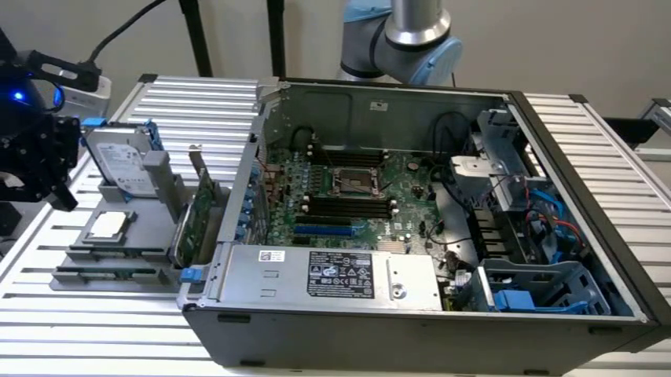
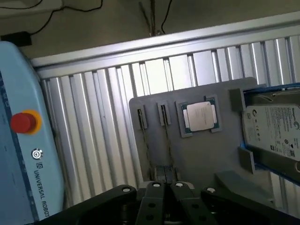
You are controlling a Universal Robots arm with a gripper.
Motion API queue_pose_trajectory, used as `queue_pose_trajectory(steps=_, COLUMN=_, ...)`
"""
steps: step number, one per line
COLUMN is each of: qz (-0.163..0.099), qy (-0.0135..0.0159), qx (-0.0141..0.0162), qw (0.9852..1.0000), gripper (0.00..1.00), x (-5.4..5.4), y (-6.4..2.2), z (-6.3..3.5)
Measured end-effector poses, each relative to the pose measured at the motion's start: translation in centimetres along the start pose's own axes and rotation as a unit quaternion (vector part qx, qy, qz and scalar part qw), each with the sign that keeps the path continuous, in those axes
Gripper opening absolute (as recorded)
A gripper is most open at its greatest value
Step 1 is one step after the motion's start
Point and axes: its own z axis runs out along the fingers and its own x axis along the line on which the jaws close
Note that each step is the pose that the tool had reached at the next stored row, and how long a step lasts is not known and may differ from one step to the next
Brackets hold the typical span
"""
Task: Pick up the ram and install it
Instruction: 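Pick up the ram and move it above insertion slot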
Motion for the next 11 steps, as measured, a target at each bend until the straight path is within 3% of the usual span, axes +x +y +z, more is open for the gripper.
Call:
queue_pose_trajectory(steps=7, qz=-0.059, qy=0.0010, qx=0.0017, qw=0.9982, gripper=0.00, x=0.0, y=-0.01, z=0.70)
queue_pose_trajectory(steps=11, qz=-0.077, qy=0.0010, qx=0.0025, qw=0.9971, gripper=0.00, x=0.0, y=-0.04, z=1.19)
